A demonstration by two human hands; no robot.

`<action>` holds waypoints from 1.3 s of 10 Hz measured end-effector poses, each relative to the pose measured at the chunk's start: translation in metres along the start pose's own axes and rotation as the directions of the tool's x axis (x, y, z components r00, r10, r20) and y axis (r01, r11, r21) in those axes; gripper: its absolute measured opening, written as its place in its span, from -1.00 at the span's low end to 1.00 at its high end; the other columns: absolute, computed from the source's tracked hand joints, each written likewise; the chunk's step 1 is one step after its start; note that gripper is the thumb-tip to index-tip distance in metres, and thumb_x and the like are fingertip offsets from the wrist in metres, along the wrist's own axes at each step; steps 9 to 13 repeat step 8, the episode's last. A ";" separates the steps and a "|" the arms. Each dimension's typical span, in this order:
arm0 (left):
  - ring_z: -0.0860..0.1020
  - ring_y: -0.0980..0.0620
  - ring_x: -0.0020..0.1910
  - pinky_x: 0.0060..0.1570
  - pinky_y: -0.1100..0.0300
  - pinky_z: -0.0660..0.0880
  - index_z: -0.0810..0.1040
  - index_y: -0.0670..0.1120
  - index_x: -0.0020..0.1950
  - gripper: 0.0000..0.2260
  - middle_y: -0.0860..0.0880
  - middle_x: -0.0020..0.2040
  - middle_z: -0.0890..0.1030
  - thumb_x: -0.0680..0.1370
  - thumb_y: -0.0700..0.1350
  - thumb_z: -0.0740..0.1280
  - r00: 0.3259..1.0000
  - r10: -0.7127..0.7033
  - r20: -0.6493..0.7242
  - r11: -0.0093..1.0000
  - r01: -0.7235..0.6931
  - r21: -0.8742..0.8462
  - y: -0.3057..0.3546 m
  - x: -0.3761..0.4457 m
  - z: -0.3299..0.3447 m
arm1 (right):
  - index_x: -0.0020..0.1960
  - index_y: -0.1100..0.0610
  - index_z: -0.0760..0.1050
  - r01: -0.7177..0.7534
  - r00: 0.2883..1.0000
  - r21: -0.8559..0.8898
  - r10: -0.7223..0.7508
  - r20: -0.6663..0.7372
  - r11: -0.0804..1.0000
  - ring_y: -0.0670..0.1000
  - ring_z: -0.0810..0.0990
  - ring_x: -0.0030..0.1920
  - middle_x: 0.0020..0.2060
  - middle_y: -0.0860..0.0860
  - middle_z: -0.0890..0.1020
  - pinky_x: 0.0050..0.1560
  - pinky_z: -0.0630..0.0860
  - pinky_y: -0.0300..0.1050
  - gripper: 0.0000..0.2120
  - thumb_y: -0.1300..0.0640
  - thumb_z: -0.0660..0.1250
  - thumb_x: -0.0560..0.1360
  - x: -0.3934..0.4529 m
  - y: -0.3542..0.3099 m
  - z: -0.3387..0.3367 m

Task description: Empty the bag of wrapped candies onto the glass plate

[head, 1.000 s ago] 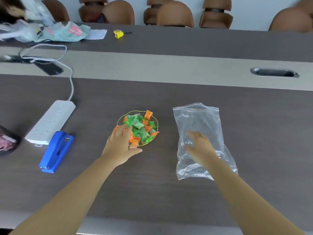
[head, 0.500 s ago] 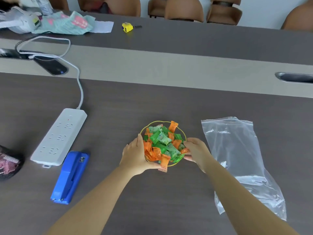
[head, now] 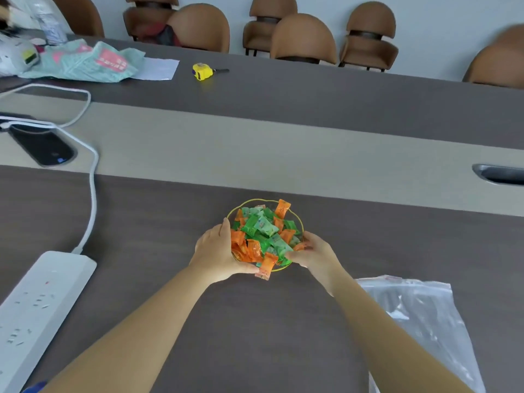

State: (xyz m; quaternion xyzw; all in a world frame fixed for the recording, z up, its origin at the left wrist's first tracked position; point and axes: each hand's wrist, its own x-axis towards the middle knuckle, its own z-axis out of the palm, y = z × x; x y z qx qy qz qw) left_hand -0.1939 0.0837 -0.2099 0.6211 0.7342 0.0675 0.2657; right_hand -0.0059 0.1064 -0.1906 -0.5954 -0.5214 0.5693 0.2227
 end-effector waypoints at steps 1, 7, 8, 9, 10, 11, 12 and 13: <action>0.28 -0.10 0.43 0.39 -0.02 0.27 0.06 -0.18 0.50 0.09 -0.09 0.44 0.34 0.16 0.27 0.47 1.000 -0.009 -0.030 1.000 0.008 -0.027 0.001 0.043 -0.010 | 0.07 0.12 0.45 0.066 0.997 -0.099 -0.063 0.034 0.993 -0.02 0.57 -0.02 -0.09 0.00 0.59 -0.02 0.48 -0.25 -0.61 0.32 0.42 0.29 0.036 -0.011 -0.009; 0.18 -0.17 0.49 0.45 -0.07 0.16 -0.03 -0.15 0.52 0.04 -0.16 0.51 0.22 0.25 0.15 0.49 0.975 -0.084 -0.206 0.943 0.011 -0.332 0.020 0.204 -0.044 | 0.51 0.14 -0.11 0.132 0.955 -0.287 -0.200 -0.219 0.949 0.12 0.31 0.41 0.46 0.10 0.26 0.34 0.34 0.01 -0.16 0.12 0.35 0.43 0.203 -0.054 -0.025; 0.02 -0.14 0.54 0.49 0.00 0.02 -0.16 -0.16 0.53 -0.03 -0.14 0.56 0.04 0.38 0.10 0.41 0.961 -0.121 -0.249 0.928 0.020 -0.371 0.020 0.188 -0.038 | 0.50 0.14 -0.02 0.149 0.937 -0.354 -0.246 -0.248 0.923 0.11 0.29 0.42 0.46 0.11 0.24 0.36 0.33 0.05 -0.28 0.12 0.28 0.47 0.185 -0.048 -0.021; 0.02 -0.14 0.54 0.49 0.00 0.02 -0.16 -0.16 0.53 -0.03 -0.14 0.56 0.04 0.38 0.10 0.41 0.961 -0.121 -0.249 0.928 0.020 -0.371 0.020 0.188 -0.038 | 0.50 0.14 -0.02 0.149 0.937 -0.354 -0.246 -0.248 0.923 0.11 0.29 0.42 0.46 0.11 0.24 0.36 0.33 0.05 -0.28 0.12 0.28 0.47 0.185 -0.048 -0.021; 0.02 -0.14 0.54 0.49 0.00 0.02 -0.16 -0.16 0.53 -0.03 -0.14 0.56 0.04 0.38 0.10 0.41 0.961 -0.121 -0.249 0.928 0.020 -0.371 0.020 0.188 -0.038 | 0.50 0.14 -0.02 0.149 0.937 -0.354 -0.246 -0.248 0.923 0.11 0.29 0.42 0.46 0.11 0.24 0.36 0.33 0.05 -0.28 0.12 0.28 0.47 0.185 -0.048 -0.021; 0.02 -0.14 0.54 0.49 0.00 0.02 -0.16 -0.16 0.53 -0.03 -0.14 0.56 0.04 0.38 0.10 0.41 0.961 -0.121 -0.249 0.928 0.020 -0.371 0.020 0.188 -0.038 | 0.50 0.14 -0.02 0.149 0.937 -0.354 -0.246 -0.248 0.923 0.11 0.29 0.42 0.46 0.11 0.24 0.36 0.33 0.05 -0.28 0.12 0.28 0.47 0.185 -0.048 -0.021; 0.02 -0.14 0.54 0.49 0.00 0.02 -0.16 -0.16 0.53 -0.03 -0.14 0.56 0.04 0.38 0.10 0.41 0.961 -0.121 -0.249 0.928 0.020 -0.371 0.020 0.188 -0.038 | 0.50 0.14 -0.02 0.149 0.937 -0.354 -0.246 -0.248 0.923 0.11 0.29 0.42 0.46 0.11 0.24 0.36 0.33 0.05 -0.28 0.12 0.28 0.47 0.185 -0.048 -0.021; 0.02 -0.14 0.54 0.49 0.00 0.02 -0.16 -0.16 0.53 -0.03 -0.14 0.56 0.04 0.38 0.10 0.41 0.961 -0.121 -0.249 0.928 0.020 -0.371 0.020 0.188 -0.038 | 0.50 0.14 -0.02 0.149 0.937 -0.354 -0.246 -0.248 0.923 0.11 0.29 0.42 0.46 0.11 0.24 0.36 0.33 0.05 -0.28 0.12 0.28 0.47 0.185 -0.048 -0.021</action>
